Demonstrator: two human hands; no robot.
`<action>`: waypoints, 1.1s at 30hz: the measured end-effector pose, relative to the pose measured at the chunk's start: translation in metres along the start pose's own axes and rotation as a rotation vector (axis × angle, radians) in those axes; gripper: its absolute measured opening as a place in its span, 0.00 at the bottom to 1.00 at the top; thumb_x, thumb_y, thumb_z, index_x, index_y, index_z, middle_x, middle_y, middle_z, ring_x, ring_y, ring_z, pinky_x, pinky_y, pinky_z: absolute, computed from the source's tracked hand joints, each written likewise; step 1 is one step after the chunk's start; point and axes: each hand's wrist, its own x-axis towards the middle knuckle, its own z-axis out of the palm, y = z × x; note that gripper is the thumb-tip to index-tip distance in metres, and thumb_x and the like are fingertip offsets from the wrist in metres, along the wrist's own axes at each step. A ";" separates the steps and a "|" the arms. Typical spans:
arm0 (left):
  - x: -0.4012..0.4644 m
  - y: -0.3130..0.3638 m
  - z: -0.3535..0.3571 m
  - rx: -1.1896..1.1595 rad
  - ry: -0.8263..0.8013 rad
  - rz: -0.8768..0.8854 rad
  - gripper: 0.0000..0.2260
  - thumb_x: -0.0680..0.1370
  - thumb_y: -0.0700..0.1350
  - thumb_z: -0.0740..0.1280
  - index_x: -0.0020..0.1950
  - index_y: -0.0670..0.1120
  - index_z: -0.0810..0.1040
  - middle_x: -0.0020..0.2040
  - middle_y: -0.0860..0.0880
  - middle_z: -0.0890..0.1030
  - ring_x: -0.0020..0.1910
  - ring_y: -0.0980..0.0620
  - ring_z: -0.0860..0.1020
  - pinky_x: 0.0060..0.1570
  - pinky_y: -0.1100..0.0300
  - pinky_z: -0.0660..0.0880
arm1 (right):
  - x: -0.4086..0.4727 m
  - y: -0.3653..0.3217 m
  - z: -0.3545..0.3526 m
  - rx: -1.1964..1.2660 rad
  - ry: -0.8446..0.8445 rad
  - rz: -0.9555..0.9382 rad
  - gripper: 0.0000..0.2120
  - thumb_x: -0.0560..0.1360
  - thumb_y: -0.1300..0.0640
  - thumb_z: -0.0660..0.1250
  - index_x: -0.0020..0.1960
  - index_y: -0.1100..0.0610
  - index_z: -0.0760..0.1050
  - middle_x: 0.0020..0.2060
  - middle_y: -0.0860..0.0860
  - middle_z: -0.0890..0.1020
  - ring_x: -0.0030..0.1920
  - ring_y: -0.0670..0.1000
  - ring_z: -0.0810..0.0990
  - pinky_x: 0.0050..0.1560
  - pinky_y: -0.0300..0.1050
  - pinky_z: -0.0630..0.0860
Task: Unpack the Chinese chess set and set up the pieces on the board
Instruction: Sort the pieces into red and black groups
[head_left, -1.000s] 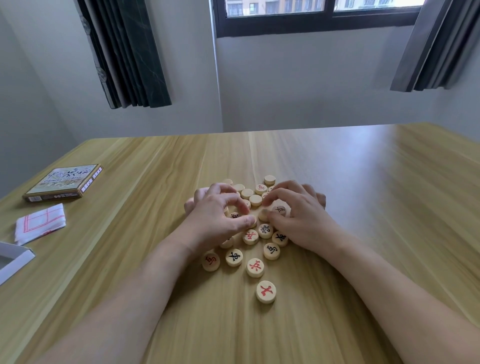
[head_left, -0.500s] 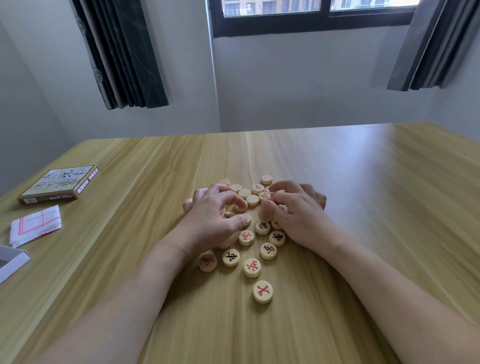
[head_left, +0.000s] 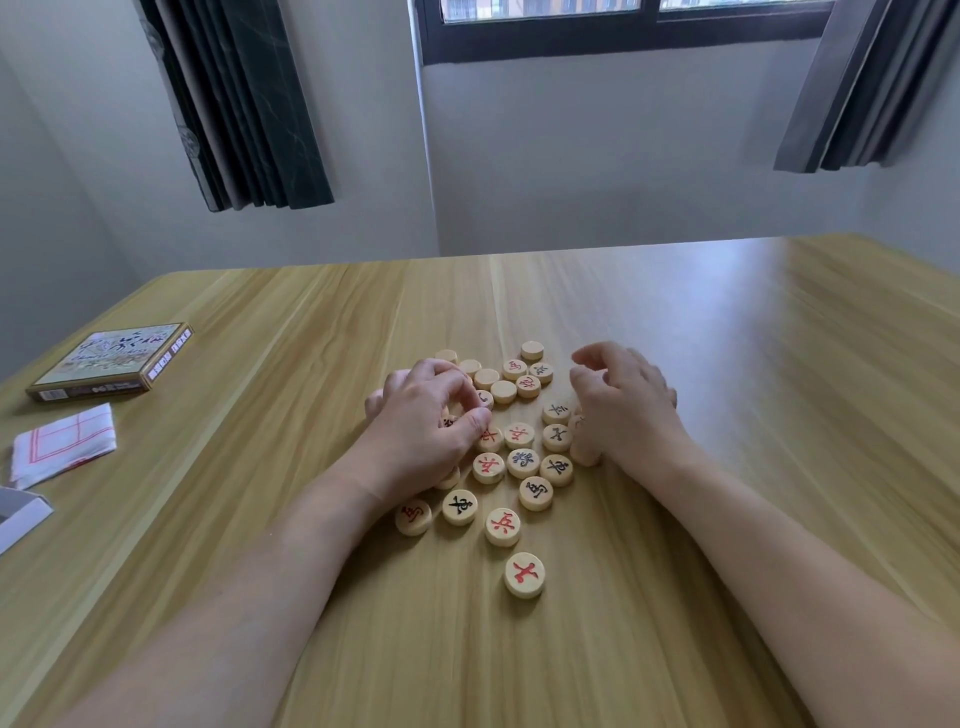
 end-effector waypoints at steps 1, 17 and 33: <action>0.000 0.000 0.000 -0.001 0.003 0.000 0.05 0.79 0.55 0.64 0.47 0.56 0.76 0.65 0.58 0.71 0.67 0.53 0.63 0.68 0.49 0.57 | 0.000 0.000 0.001 0.020 -0.022 0.001 0.14 0.79 0.51 0.56 0.62 0.48 0.72 0.62 0.48 0.74 0.64 0.51 0.69 0.67 0.50 0.61; 0.048 -0.024 -0.022 -0.356 0.078 -0.196 0.16 0.77 0.32 0.60 0.54 0.51 0.79 0.49 0.53 0.73 0.36 0.55 0.72 0.35 0.63 0.71 | 0.049 -0.001 -0.002 0.260 -0.109 -0.062 0.21 0.75 0.67 0.55 0.55 0.47 0.79 0.53 0.42 0.81 0.51 0.45 0.78 0.53 0.44 0.76; 0.077 -0.049 -0.017 -0.215 -0.080 -0.046 0.08 0.79 0.41 0.67 0.52 0.54 0.80 0.55 0.51 0.80 0.55 0.55 0.78 0.51 0.69 0.72 | 0.076 0.009 0.013 0.108 -0.206 -0.248 0.16 0.77 0.59 0.66 0.62 0.46 0.75 0.47 0.43 0.80 0.49 0.43 0.78 0.48 0.35 0.70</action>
